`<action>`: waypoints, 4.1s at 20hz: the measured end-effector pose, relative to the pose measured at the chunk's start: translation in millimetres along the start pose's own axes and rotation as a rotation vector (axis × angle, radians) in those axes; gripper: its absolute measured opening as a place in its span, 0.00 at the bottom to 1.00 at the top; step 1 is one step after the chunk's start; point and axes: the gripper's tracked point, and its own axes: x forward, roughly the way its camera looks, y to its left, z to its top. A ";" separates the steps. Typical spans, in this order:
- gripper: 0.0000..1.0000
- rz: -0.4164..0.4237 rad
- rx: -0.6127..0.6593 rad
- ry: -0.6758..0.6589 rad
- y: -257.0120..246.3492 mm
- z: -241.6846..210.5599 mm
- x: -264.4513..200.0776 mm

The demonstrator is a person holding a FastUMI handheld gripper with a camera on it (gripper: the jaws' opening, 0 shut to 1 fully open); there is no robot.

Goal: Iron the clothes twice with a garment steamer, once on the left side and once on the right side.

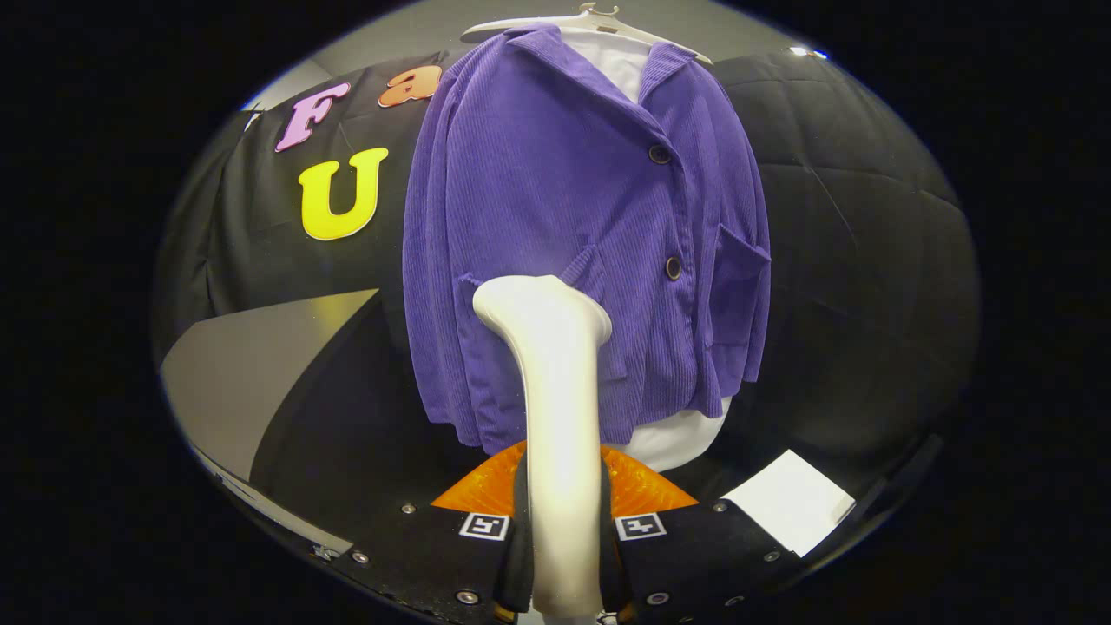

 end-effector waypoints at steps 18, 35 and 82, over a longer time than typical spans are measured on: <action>0.30 -0.168 -0.023 0.073 -16.0 0.0 -8.9; 0.30 -0.093 -0.036 -0.096 -77.9 103.9 -81.1; 0.30 -0.258 -0.033 -0.229 -159.5 179.3 -3.6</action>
